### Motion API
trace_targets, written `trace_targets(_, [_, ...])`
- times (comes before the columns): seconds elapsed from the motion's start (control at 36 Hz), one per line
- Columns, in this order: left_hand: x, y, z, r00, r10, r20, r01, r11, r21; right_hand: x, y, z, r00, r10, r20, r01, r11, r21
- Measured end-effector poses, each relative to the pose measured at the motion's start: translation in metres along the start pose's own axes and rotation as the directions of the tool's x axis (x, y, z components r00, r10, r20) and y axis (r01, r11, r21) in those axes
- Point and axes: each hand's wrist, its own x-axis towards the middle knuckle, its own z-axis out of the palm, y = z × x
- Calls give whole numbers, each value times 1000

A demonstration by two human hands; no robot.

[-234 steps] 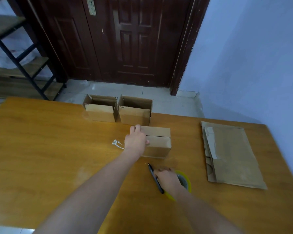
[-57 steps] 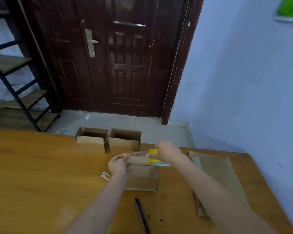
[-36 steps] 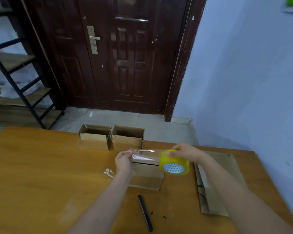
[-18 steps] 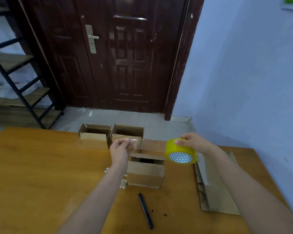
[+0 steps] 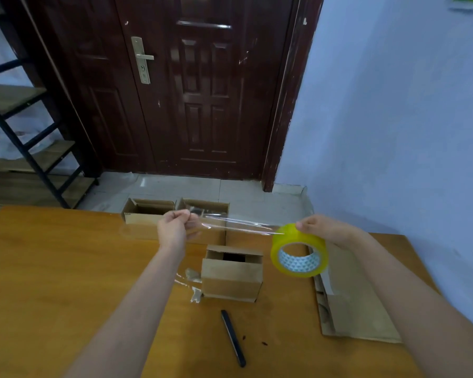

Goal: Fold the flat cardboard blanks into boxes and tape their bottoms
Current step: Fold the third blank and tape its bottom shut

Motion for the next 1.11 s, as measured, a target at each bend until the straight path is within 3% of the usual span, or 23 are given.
trace_targets(0.14, [-8,-34,-6,997,-72,41,68,993,101,-4,27,-6,999,-31,11,29,983,183])
trace_targets(0.25, [-12,-51,-1,967,-239,85,241,971,-6,-15,30,-5,1000,-6,10,5,990,144])
trace_targets(0.44, [-5,-47,6,924,-318,211,352,925,-146,-21,37,-9,999,19,-50,-11,988,152])
trace_targets(0.61, [9,-53,2,903,-388,183,377,921,95,-17,37,-7,999,38,-33,-34,994,108])
trace_targets(0.75, [15,-58,3,896,-421,146,405,906,127,-11,39,-4,997,70,-30,-67,994,82])
trace_targets(1.11, [11,-71,-8,873,-450,190,485,843,-232,2,38,13,992,126,-24,-125,992,27])
